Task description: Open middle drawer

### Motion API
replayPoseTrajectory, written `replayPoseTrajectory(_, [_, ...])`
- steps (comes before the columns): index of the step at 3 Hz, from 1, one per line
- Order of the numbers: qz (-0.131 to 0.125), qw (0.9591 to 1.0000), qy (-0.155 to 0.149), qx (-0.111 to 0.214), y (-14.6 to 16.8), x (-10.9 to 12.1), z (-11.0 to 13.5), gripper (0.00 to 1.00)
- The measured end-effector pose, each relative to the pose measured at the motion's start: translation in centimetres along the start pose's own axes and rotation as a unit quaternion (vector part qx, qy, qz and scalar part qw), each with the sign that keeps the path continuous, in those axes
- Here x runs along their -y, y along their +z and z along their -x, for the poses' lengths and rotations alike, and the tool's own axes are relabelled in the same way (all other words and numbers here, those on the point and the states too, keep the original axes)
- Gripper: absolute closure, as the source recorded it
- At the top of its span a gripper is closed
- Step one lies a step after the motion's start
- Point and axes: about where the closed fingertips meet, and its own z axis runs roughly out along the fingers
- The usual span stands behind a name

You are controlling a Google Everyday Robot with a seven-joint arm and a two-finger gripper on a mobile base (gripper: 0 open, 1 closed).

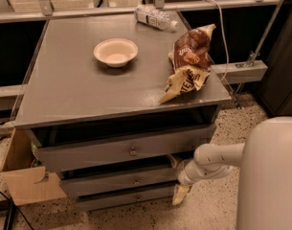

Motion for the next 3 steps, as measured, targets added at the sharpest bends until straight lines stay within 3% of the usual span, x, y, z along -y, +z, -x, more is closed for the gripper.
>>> replayPoseTrajectory(1, [0.043,0.9989,0.02,-0.003,-0.9,-2.0,0.6,0.0])
replayPoseTrajectory(3, [0.086,0.9956,0.036,-0.005,-3.4,-4.9,1.8,0.0])
